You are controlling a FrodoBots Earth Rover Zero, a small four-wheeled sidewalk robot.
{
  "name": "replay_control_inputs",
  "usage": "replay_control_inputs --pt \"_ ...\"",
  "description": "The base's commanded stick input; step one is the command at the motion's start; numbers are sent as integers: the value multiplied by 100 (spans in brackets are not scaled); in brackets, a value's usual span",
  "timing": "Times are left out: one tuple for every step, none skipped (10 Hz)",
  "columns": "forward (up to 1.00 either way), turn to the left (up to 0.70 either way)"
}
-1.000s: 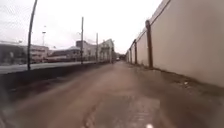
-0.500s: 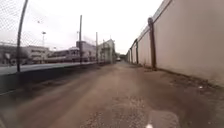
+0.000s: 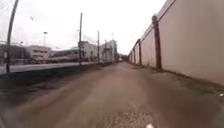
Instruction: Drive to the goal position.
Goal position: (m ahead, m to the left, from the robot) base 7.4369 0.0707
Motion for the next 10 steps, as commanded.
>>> replay_control_inputs --pt "85 5" --pt "85 5" --pt "85 5" --pt "85 5" --pt "85 5" --pt "85 5" --pt "85 5" --pt "85 5" --pt "85 5" --pt "85 5"
